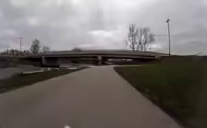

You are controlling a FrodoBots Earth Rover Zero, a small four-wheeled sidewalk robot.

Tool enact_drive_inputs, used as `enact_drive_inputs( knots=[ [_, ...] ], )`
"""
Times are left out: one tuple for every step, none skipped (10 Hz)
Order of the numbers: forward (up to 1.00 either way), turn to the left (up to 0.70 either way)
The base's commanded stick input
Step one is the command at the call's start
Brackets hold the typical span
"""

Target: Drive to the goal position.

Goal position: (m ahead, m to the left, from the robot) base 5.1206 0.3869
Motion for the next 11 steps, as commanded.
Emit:
enact_drive_inputs(
  knots=[
    [1.0, 0.0],
    [1.0, 0.0],
    [1.0, 0.0],
    [1.0, 0.0],
    [1.0, 0.0],
    [1.0, 0.0],
    [1.0, 0.0],
    [1.0, 0.0],
    [1.0, 0.0],
    [1.0, 0.0],
    [1.0, 0.0]
  ],
)
